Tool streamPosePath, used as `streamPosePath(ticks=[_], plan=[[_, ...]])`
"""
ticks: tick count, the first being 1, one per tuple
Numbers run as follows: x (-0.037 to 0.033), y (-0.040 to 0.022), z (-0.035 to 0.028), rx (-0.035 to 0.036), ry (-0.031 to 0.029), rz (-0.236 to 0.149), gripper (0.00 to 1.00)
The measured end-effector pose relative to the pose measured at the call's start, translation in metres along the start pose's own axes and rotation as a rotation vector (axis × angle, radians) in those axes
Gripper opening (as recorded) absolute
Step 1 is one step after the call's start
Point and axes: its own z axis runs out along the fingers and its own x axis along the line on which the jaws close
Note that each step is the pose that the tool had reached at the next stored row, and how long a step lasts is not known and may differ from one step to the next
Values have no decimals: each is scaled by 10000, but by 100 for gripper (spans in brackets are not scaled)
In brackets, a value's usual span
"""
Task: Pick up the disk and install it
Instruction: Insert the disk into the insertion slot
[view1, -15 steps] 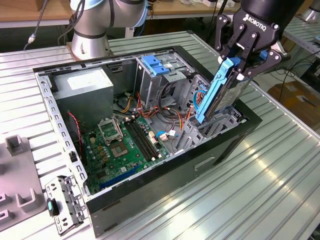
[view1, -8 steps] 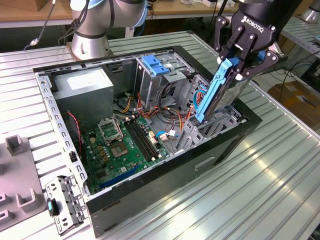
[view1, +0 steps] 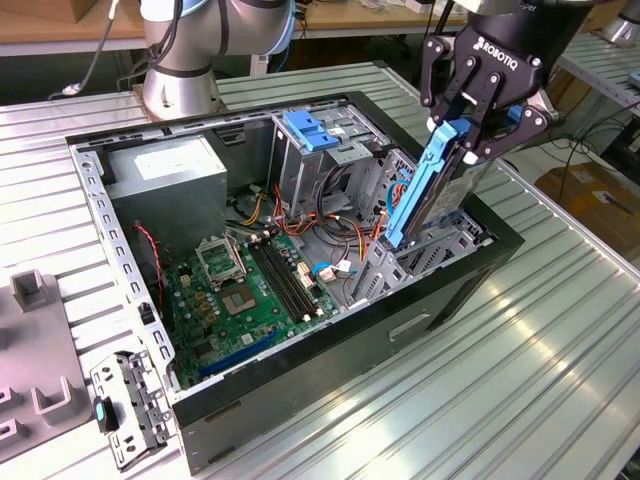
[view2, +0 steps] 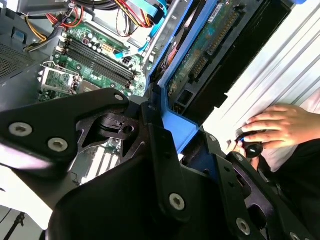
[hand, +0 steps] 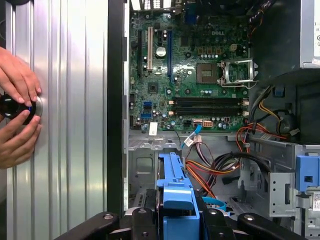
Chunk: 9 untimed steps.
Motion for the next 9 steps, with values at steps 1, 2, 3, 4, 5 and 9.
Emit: streamPosePath(ticks=[1, 2, 3, 4, 5, 9], plan=[[-5, 2, 2, 0, -2, 0, 37], [-9, 3, 4, 0, -3, 1, 37], [-12, 8, 5, 0, -3, 1, 37], [-13, 9, 9, 1, -5, 0, 37], [-16, 9, 13, 1, -3, 15, 37], [-37, 9, 33, -2, -3, 202, 37]])
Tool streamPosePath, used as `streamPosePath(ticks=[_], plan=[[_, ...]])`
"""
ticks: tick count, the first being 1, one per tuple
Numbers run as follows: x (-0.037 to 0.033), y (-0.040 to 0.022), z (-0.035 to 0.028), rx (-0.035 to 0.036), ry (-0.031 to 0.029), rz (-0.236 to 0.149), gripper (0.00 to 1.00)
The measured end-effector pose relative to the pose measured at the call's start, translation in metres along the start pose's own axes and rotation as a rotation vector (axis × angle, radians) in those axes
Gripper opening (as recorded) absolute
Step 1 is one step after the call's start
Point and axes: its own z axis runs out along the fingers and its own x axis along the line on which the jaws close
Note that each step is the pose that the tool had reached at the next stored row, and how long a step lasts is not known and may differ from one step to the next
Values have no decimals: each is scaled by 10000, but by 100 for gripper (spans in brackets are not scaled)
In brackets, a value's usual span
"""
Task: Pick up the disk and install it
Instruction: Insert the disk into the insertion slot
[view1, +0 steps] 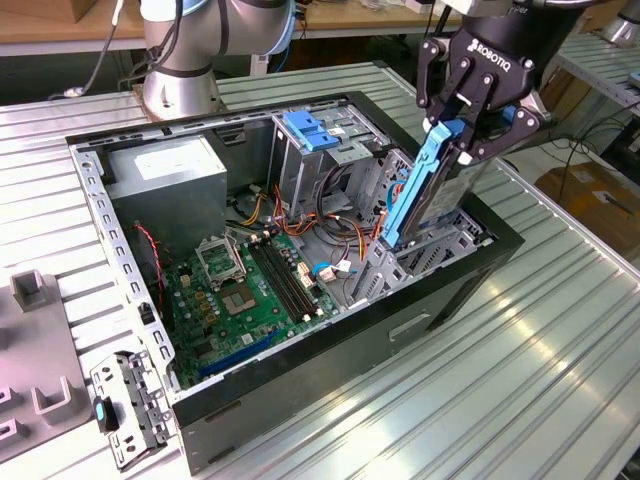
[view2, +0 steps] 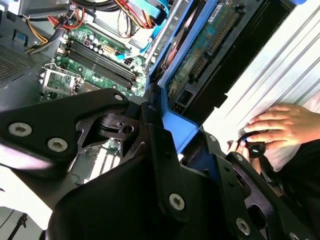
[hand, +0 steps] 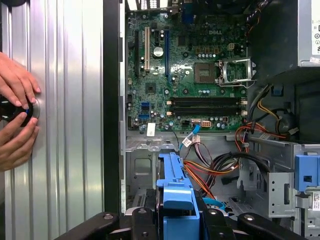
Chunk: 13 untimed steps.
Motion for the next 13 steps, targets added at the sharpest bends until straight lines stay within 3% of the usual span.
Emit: streamPosePath(ticks=[10, 13], plan=[[-19, 1, 55, -1, 18, 26, 37], [-18, 1, 83, 1, 118, 28, 37]])
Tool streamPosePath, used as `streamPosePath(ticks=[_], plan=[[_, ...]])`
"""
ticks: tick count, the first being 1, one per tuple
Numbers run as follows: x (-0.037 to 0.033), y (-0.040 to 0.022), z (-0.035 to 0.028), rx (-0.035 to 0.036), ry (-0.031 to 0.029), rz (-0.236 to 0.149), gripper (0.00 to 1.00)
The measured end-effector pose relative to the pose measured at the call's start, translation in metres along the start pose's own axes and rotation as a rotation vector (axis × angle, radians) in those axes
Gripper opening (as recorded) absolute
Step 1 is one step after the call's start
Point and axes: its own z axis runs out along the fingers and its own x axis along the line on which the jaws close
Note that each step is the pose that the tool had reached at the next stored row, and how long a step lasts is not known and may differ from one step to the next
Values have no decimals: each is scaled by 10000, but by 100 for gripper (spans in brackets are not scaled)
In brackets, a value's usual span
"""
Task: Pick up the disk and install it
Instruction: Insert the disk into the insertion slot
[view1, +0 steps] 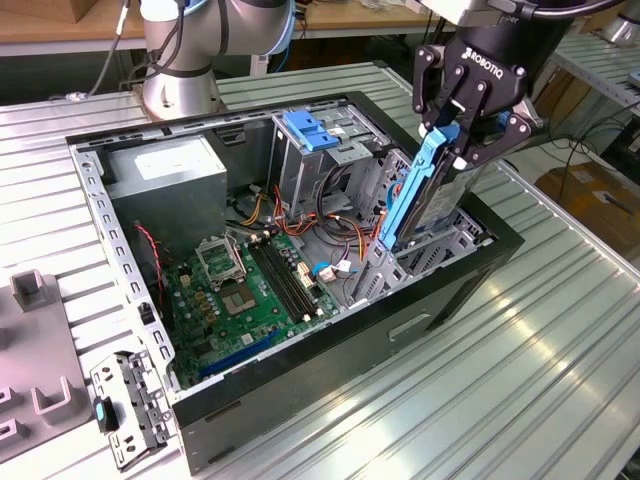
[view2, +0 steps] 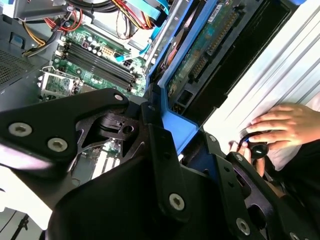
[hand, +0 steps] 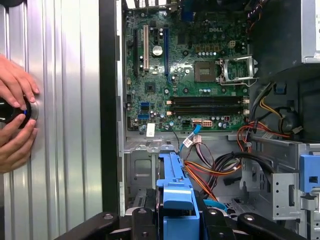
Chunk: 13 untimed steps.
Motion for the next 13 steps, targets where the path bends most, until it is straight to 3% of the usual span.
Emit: streamPosePath(ticks=[13], plan=[[-2, 0, 36, 0, 1, 0, 37]])
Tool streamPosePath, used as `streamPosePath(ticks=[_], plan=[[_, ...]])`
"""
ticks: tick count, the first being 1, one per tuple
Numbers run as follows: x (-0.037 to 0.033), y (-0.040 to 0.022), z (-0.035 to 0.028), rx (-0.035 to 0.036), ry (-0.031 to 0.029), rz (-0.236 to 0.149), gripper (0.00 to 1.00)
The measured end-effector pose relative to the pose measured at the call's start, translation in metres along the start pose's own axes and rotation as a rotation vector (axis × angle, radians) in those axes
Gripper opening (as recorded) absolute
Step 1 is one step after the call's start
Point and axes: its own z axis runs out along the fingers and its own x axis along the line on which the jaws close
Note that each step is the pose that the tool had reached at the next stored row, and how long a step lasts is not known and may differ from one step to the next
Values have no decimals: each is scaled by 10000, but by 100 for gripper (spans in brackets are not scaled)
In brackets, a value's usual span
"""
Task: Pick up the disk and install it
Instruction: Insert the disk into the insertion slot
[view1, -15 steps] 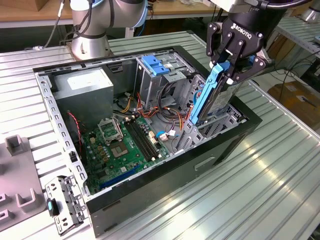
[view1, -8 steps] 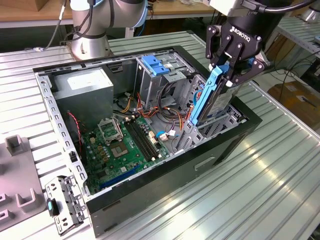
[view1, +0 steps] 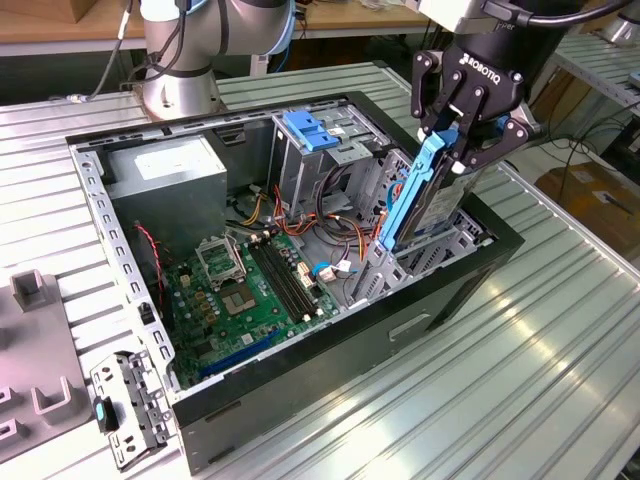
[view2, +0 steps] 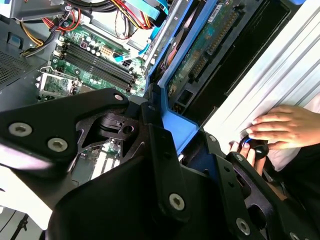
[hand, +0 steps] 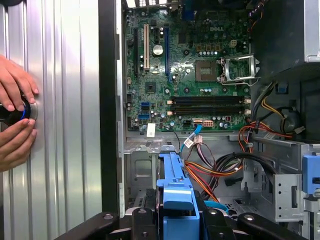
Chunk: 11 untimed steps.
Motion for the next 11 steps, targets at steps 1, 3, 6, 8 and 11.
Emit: streamPosePath(ticks=[1, 3, 6, 8, 11], plan=[[0, 0, 10, 4, 1, 0, 37], [-1, 0, 30, 16, 1, 0, 37], [-1, 0, 74, 33, 1, 1, 37], [-2, 0, 105, 46, 1, 1, 37], [-3, 0, 145, 50, 0, 1, 37]])
